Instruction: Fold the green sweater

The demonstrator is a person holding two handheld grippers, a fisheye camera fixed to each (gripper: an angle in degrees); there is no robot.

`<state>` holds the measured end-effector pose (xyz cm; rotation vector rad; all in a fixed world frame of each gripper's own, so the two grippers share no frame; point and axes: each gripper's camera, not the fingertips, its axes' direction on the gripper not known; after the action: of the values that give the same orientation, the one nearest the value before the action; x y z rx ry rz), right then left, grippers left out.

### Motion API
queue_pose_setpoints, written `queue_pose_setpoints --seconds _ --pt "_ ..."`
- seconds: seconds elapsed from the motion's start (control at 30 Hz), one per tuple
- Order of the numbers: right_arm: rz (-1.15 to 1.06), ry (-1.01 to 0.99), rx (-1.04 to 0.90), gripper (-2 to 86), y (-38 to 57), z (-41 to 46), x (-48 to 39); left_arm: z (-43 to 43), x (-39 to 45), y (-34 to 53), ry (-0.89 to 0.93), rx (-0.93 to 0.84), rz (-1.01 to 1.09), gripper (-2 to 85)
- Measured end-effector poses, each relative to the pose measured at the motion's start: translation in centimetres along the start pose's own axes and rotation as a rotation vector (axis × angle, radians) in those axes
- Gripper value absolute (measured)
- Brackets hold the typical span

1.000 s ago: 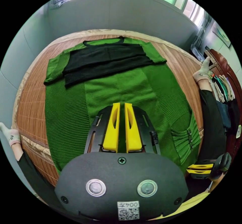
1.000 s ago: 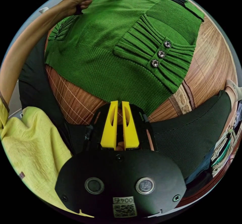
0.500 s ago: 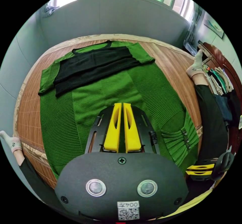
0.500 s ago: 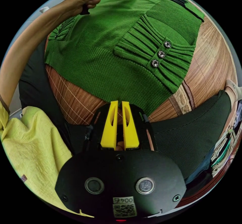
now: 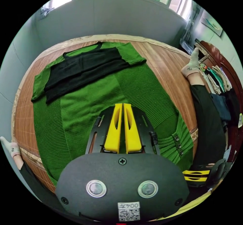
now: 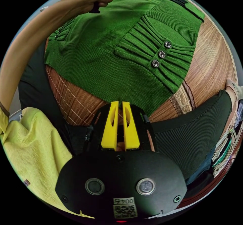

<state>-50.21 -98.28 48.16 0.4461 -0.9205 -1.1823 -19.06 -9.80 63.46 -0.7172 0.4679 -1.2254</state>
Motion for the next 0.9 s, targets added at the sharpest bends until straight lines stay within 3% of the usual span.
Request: queue_pose_setpoints --seconds 0.1,0.23,0.47,0.6,0.73,0.9 --pt "-0.004 0.005 -0.002 3.9 0.4 0.9 -0.1 1.5 0.4 0.3 -0.065 -0.069 0.027 2.8" --pt "-0.007 -0.009 0.003 4.2 1.2 2.3 0.1 -0.6 -0.6 1.6 0.01 -0.033 0.011 4.9" --pt "0.027 -0.199 0.011 5.8 3.9 4.1 2.6 -7.6 -5.8 8.7 -0.09 0.063 0.078 6.9" --pt "0.032 -0.298 0.267 6.2 6.6 1.2 5.2 -9.1 -10.2 12.0 -0.082 0.063 0.033 7.3" --pt "0.011 -0.225 0.597 6.9 6.0 -1.5 7.8 -9.3 -13.4 14.2 -0.033 0.066 -0.022 7.7" --pt "0.089 -0.078 0.653 8.4 0.0 0.7 10.7 -9.2 -14.7 15.0 -0.049 0.07 -0.011 8.1"
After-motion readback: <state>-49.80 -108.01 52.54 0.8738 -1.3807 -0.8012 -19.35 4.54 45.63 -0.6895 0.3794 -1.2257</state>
